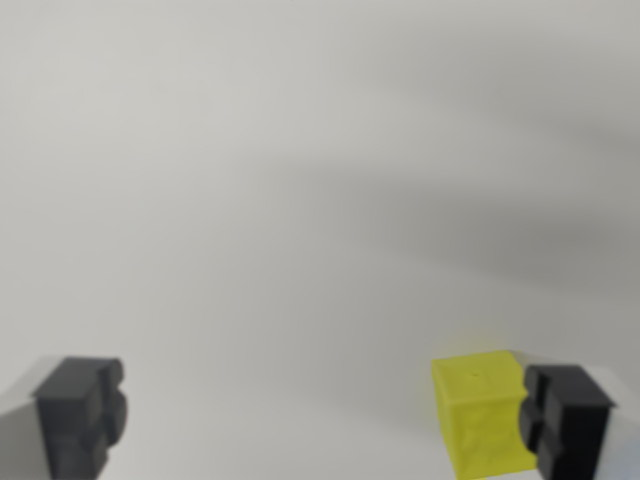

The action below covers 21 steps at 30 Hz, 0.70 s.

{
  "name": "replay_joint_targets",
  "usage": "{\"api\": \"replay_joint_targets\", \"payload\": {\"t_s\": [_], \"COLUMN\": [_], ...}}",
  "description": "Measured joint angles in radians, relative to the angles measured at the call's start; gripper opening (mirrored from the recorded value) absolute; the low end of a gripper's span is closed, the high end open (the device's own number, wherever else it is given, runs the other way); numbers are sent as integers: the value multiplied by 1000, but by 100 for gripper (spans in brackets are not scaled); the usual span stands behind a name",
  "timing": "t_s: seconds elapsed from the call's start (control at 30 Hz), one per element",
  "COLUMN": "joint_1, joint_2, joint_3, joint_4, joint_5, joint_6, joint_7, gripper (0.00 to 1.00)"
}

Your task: Pick yellow cube

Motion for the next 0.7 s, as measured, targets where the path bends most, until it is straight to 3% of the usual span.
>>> {"api": "replay_joint_targets", "payload": {"t_s": [0.7], "joint_1": [-101], "joint_2": [41], "joint_3": [0], "joint_4": [-115], "joint_5": [0], "joint_6": [148], "joint_7": [-171], "gripper": [100]}}
